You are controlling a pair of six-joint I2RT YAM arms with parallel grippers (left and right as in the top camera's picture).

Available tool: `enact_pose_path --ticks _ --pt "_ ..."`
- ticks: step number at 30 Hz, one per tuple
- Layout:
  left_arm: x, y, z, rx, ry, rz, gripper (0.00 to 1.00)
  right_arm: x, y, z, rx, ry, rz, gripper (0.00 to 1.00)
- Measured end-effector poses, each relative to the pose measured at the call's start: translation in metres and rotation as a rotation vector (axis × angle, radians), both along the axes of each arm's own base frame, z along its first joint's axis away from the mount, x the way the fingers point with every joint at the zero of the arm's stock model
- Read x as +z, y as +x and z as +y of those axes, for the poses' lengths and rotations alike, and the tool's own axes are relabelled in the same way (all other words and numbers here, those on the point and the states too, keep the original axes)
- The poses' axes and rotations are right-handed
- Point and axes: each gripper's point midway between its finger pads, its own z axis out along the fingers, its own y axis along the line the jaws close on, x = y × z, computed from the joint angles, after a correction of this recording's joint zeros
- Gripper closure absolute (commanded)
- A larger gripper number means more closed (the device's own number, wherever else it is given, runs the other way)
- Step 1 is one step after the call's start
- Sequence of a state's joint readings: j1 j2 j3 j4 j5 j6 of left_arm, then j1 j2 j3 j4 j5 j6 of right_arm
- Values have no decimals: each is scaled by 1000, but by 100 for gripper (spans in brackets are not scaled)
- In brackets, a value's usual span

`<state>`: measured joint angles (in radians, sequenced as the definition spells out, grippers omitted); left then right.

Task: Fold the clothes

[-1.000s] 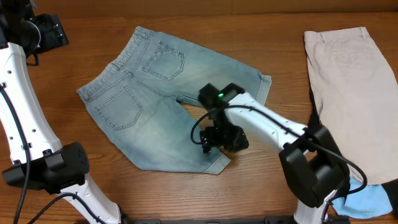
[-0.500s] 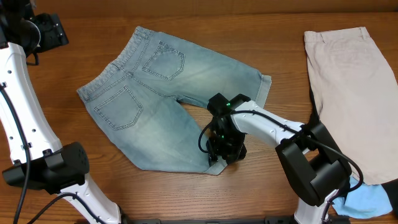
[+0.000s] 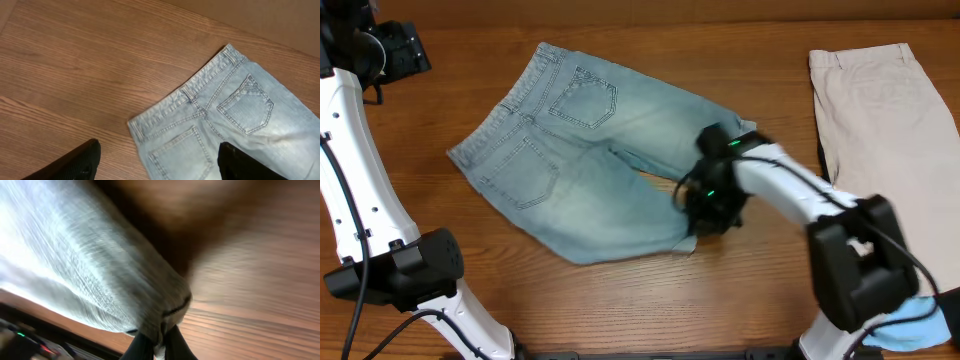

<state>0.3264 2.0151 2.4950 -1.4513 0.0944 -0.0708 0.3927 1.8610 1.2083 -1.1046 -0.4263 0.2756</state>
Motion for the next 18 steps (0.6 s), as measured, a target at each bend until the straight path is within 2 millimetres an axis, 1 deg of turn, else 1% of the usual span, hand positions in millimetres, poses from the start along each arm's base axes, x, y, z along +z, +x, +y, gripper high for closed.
enact_pose_path --ticks 3,5,9,11,12,14,18 --pt "0 0 0 0 0 1 23 20 15 -22 -61 13 -28 96" --pt "-1 0 0 0 0 1 23 34 22 -31 -74 17 -50 96" --pt "-1 0 0 0 -1 2 23 69 24 -33 -59 38 -115 96" --pt "-1 0 0 0 -1 2 23 90 18 -31 -40 50 -145 96" --pt "-1 0 0 0 -1 2 23 98 15 -29 -30 56 -161 96" --pt "-1 0 0 0 -1 2 23 118 5 -24 -7 78 -201 96" --pt "-1 0 0 0 -1 2 23 149 -14 -13 25 121 -278 96"
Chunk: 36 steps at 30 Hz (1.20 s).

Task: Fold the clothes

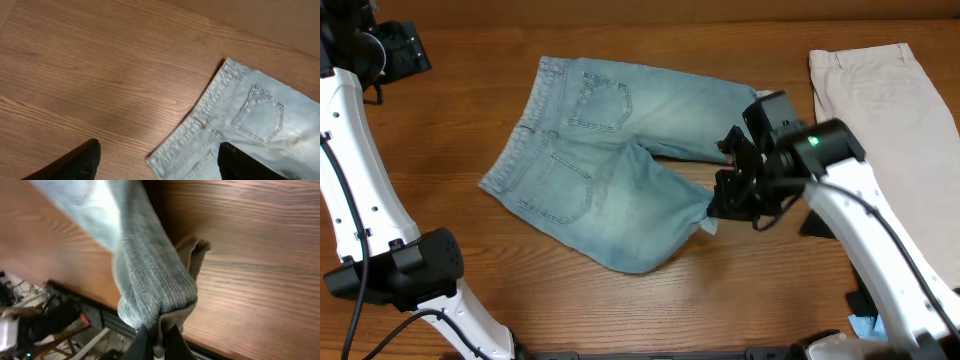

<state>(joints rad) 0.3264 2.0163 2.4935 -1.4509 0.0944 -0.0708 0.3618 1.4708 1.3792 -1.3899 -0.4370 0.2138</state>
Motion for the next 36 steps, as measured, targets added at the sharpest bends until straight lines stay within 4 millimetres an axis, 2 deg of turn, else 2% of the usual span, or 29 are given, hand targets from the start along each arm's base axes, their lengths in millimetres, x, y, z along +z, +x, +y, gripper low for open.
enact_pose_path --ticks 5,9,12,15,16,17,22,24,27,29,33,36 --pt "0 0 0 0 0 0 23 20 -12 6 4 24 -62 95" --pt "0 0 0 0 0 0 23 14 -6 -2 -39 -37 -63 96" --pt "0 0 0 0 0 0 23 1 4 -12 -87 -115 -47 96" --pt "0 0 0 0 0 0 23 -18 20 -26 -157 -190 -17 96" --pt "0 0 0 0 0 0 23 -27 34 -33 -197 -209 -13 96" --pt "0 0 0 0 0 0 23 -29 37 -35 -205 -214 -16 96" --pt "0 1 -1 -3 0 -1 23 -55 94 -51 -318 -215 -81 95" --pt "0 3 -3 -9 2 -5 23 -66 116 -53 -336 -206 -117 87" --pt "-1 6 -10 -24 1 -4 23 -77 137 -43 -300 -164 -163 60" --pt "-3 8 -14 -35 0 -1 23 -82 142 -36 -260 -138 -172 54" --pt "-9 14 -25 -60 -3 11 22 -85 131 -28 -223 -101 -123 50" --pt "-16 19 -29 -72 -7 24 22 -86 118 -32 -232 -100 -56 50"
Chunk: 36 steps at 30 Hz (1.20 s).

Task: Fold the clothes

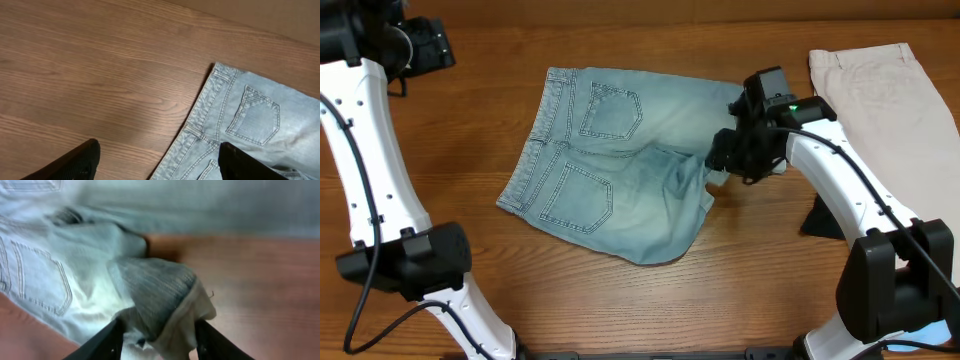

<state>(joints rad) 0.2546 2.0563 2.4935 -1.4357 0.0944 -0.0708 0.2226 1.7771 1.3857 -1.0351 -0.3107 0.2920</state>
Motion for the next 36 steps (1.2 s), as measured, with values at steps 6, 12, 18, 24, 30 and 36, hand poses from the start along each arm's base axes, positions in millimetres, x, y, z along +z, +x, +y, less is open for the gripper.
enact_pose_path --ticks 6,12,18,24,30,36 --pt "-16 7 -2 -8 -9 35 22 8 -19 -42 -124 -5 107 49" --pt "-23 9 -1 -8 -12 48 22 10 -19 -80 -224 -18 129 50" --pt "-23 9 -1 -8 -12 49 22 2 -33 -83 -215 -26 179 51" --pt "-23 9 -1 -7 -12 49 22 -26 -72 -81 -186 -36 311 56" --pt "-23 9 -1 -7 -12 49 22 -46 -100 -55 -95 2 371 60" --pt "-23 9 -1 -7 -12 49 22 -62 -94 -11 14 35 269 60"
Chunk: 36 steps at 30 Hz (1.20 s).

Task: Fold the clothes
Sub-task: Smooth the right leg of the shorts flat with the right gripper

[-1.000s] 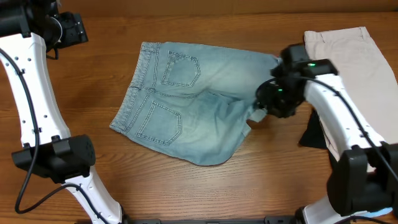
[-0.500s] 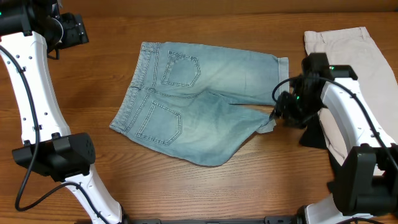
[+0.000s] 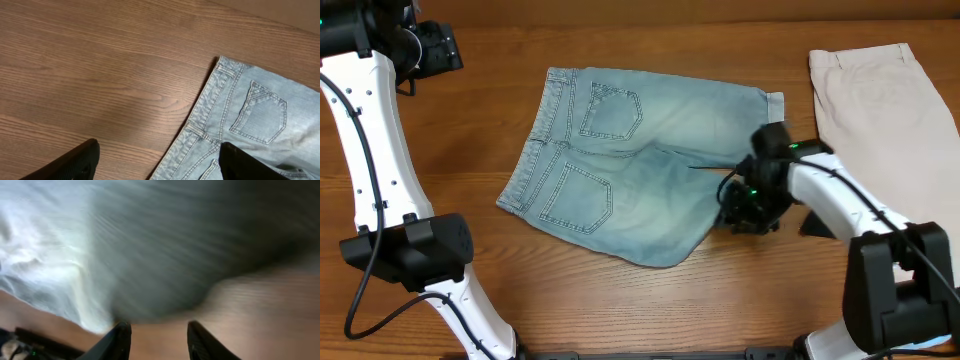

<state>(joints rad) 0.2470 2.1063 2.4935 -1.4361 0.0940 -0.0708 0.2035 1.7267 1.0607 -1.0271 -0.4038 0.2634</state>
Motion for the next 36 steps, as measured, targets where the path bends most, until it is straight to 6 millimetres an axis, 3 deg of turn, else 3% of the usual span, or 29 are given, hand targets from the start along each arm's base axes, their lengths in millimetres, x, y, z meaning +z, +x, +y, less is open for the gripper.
enact_pose_path --ticks 4,15,21,33,36 --pt "0 0 0 0 0 0 21 -3 15 14 -2 11 -74 60" --pt "0 0 0 0 0 0 21 -7 48 19 -22 21 -200 61" --pt "0 0 0 0 0 0 21 -30 46 15 -13 -16 -157 61" --pt "0 0 0 0 0 0 21 -35 55 10 -9 -49 -191 60" --pt "0 0 0 0 0 0 21 -35 54 9 -9 -56 -187 55"
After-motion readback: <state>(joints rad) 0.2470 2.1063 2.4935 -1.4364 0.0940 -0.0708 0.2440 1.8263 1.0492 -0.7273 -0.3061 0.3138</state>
